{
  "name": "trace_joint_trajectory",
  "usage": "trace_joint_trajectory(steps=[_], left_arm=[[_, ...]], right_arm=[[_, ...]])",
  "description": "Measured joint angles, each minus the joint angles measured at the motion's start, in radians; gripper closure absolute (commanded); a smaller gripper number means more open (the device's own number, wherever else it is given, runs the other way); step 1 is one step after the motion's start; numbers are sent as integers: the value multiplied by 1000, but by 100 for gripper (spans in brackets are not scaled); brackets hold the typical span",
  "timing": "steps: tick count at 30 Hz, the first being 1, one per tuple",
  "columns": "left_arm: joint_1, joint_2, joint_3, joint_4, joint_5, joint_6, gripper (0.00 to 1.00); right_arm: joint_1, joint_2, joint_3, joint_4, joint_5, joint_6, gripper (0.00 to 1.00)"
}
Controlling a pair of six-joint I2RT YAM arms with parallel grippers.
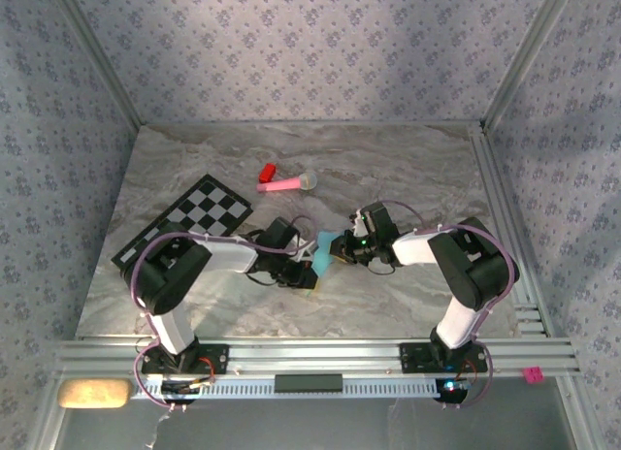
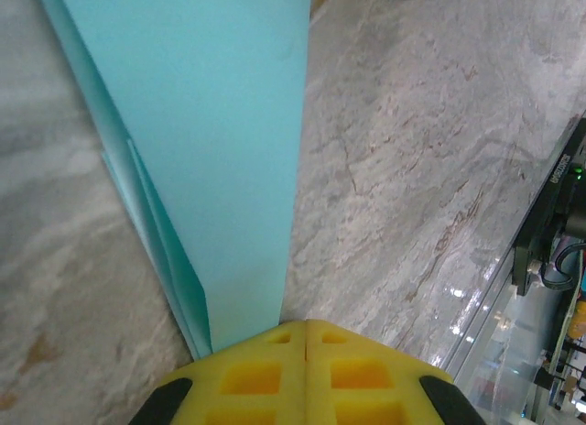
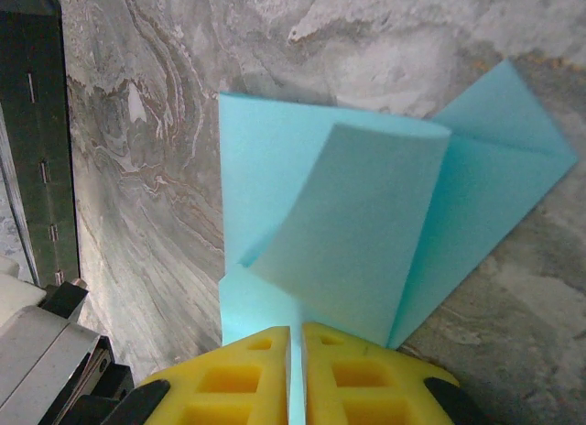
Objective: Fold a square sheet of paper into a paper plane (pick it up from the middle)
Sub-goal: Fold the wing for the fifth time at the center of the table.
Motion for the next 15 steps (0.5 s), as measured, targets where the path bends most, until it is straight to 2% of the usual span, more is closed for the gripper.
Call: trace_joint_trajectory(steps=[9, 15], left_arm=[[0, -11, -8, -4, -1, 0, 94], [0, -11, -9, -3, -1, -16, 96]], right_arm=[[7, -3, 16, -32, 10, -2, 85], [40, -50, 19, -80, 88, -27, 83]])
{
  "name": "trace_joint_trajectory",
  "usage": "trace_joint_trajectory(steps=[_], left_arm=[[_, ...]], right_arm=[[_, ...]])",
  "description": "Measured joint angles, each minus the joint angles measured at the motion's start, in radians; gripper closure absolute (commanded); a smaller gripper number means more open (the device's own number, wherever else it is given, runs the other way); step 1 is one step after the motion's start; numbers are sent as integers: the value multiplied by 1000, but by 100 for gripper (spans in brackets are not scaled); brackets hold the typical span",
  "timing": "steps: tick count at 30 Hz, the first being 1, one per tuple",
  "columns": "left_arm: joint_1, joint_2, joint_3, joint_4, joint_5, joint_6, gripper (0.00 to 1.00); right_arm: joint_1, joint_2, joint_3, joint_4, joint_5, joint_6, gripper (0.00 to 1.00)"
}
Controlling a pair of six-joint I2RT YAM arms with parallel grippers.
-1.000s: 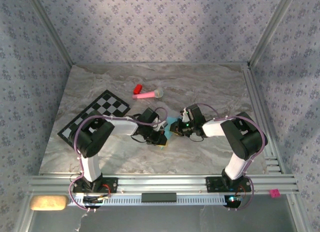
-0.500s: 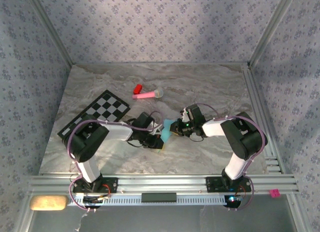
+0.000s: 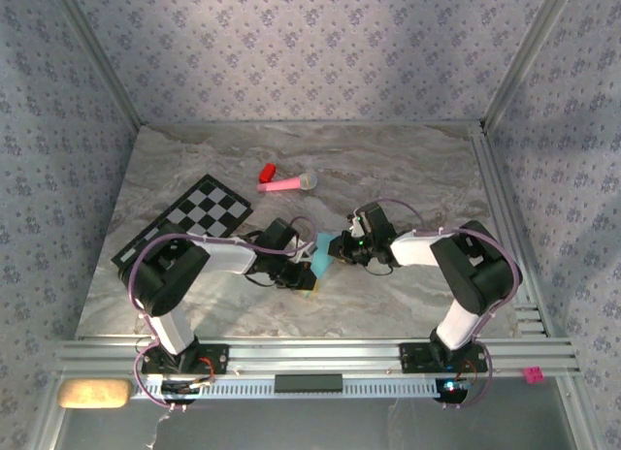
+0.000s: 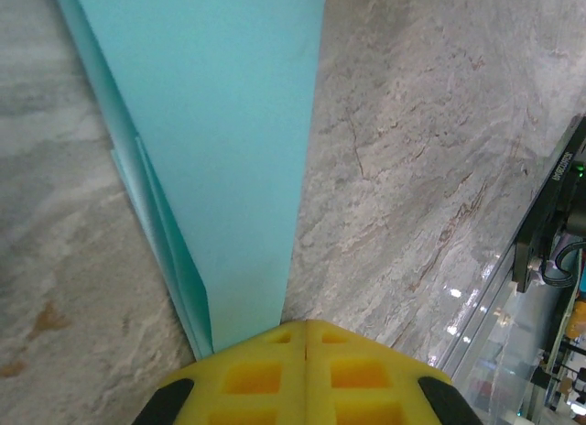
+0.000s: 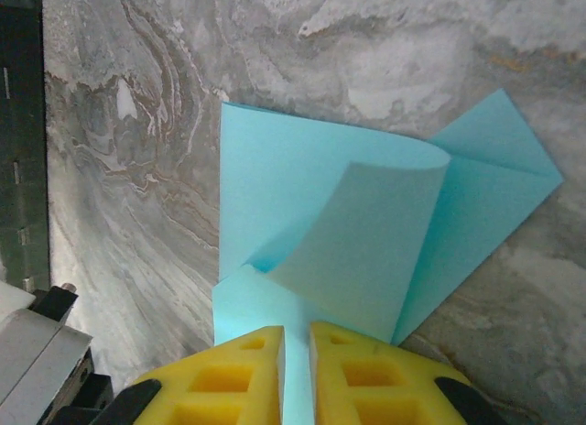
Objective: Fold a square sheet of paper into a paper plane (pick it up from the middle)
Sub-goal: Fold the wing for the fifth time at the center of the table.
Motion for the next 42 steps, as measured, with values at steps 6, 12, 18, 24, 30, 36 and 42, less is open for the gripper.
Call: trace_joint_trajectory(steps=[6, 12, 18, 24, 30, 36, 42], left_arm=[[2, 0, -5, 8, 3, -11, 97], [7, 0, -6, 8, 5, -11, 97], [7, 0, -6, 8, 5, -11, 97], [7, 0, -6, 8, 5, -11, 97], [7, 0, -12, 16, 10, -11, 96], [8, -18, -26, 15, 7, -8, 93], [13, -52, -52, -18, 0, 2, 93]], right_arm=[[50, -71, 0, -32, 27, -27, 85], [122, -74, 0, -34, 31, -27, 88], [164, -33, 0, -30, 31, -26, 89], [162, -1, 1, -26, 45, -14, 90], [156, 4, 1, -25, 42, 1, 90], [150, 16, 15, -35, 32, 4, 91], [148, 33, 38, -48, 28, 7, 94]])
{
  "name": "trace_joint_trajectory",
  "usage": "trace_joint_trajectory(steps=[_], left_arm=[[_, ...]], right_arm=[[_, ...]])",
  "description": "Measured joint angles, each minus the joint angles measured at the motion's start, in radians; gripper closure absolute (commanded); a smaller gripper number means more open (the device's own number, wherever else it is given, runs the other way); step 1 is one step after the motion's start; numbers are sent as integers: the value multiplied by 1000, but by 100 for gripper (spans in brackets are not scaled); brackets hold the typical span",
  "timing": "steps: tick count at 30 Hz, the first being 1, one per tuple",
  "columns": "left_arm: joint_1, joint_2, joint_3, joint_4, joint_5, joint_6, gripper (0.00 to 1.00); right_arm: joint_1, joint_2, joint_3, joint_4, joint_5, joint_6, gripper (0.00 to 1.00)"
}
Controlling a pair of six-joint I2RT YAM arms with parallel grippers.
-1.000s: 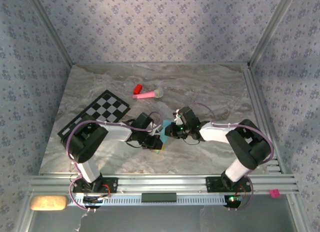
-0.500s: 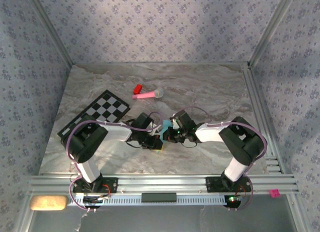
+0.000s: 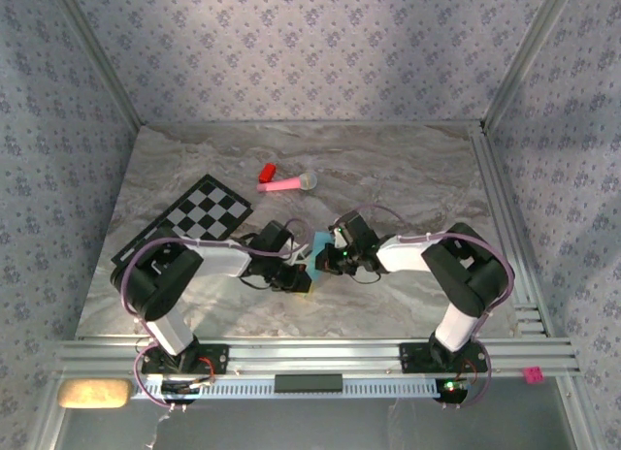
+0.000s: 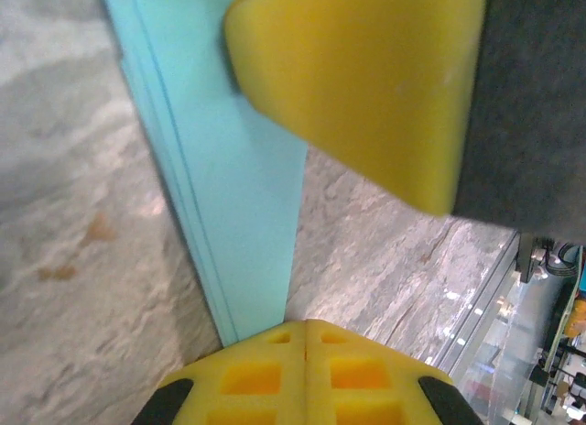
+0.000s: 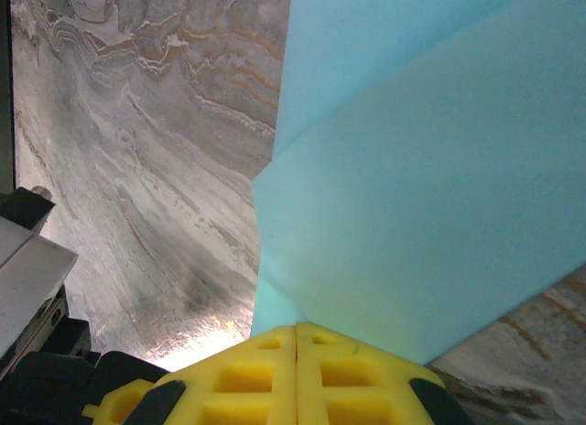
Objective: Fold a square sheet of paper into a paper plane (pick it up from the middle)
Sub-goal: Fold the wing for the fifth time at the center of the table.
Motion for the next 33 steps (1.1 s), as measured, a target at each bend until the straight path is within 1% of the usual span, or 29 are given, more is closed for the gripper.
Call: trace_joint_trajectory(steps=[7, 10, 11, 13, 18, 22, 26, 29, 33], left_arm=[[0, -43, -45, 0, -18, 6, 95], [0, -66, -71, -2, -18, 6, 98], [0, -73, -80, -2, -18, 6, 100], [0, -93, -102, -2, -17, 3, 100], [14, -194, -158, -22, -7, -44, 100], [42, -255, -117, -25, 23, -65, 100], [64, -189, -4, -24, 32, -65, 100], [69, -96, 68, -19, 30, -65, 100], [69, -15, 84, 2, 24, -71, 100]], right_arm=[[-1, 6, 8, -6, -3, 1, 95], [-2, 7, 9, -6, -6, 1, 95], [-2, 8, 9, -6, -7, 1, 95], [-3, 8, 9, -6, -10, 1, 95], [-8, 11, 13, -5, -9, 1, 95], [-10, 13, 13, 2, -9, 5, 95], [-13, 15, 13, 7, -9, 13, 94], [-14, 16, 13, 12, -8, 17, 94], [-15, 17, 13, 16, -6, 18, 94]])
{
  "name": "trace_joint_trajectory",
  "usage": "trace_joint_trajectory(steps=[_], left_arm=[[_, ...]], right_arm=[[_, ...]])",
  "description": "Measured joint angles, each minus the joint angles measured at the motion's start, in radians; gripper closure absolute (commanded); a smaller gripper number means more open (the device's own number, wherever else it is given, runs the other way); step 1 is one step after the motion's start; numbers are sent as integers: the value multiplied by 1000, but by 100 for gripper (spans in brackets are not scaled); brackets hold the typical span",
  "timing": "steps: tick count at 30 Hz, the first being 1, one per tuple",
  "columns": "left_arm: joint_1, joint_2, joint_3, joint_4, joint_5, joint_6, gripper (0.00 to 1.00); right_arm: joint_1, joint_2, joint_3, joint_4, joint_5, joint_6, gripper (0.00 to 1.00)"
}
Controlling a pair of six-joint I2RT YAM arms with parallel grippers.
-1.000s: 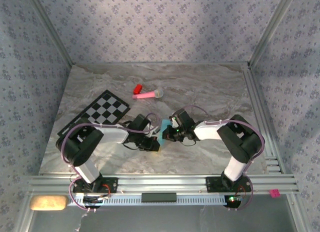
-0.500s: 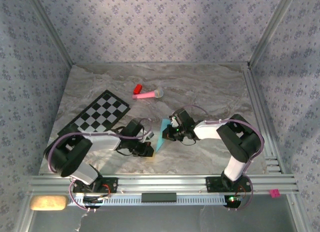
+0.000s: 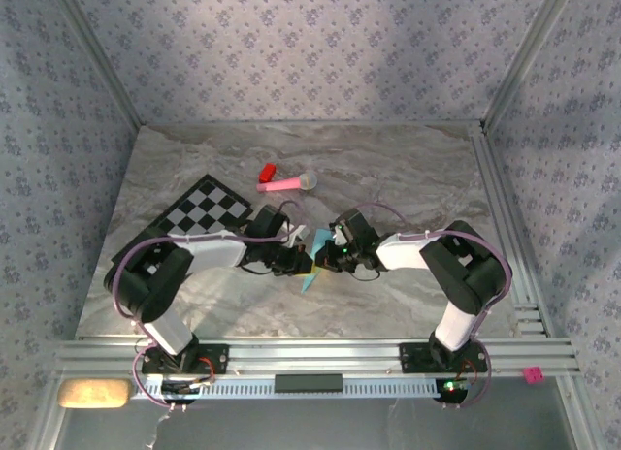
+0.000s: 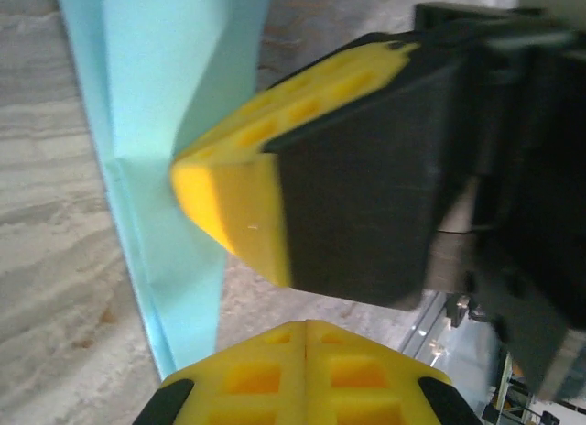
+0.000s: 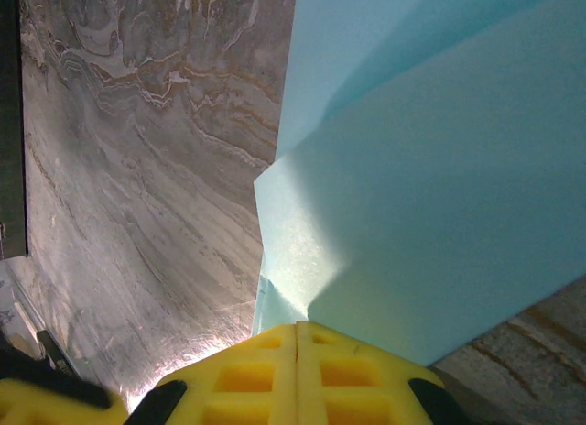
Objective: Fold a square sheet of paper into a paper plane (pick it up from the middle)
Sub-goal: Fold the wing for the fifth time at the center of the table.
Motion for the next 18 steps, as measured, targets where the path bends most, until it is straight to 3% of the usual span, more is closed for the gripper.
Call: trace_joint_trajectory(steps=[12, 18], left_arm=[[3, 100, 28, -12, -73, 9, 100], [3, 107, 26, -6, -75, 22, 100]], right_arm=[[-10, 0, -19, 47, -8, 6, 92], [-76, -26, -22, 20, -10, -3, 93]])
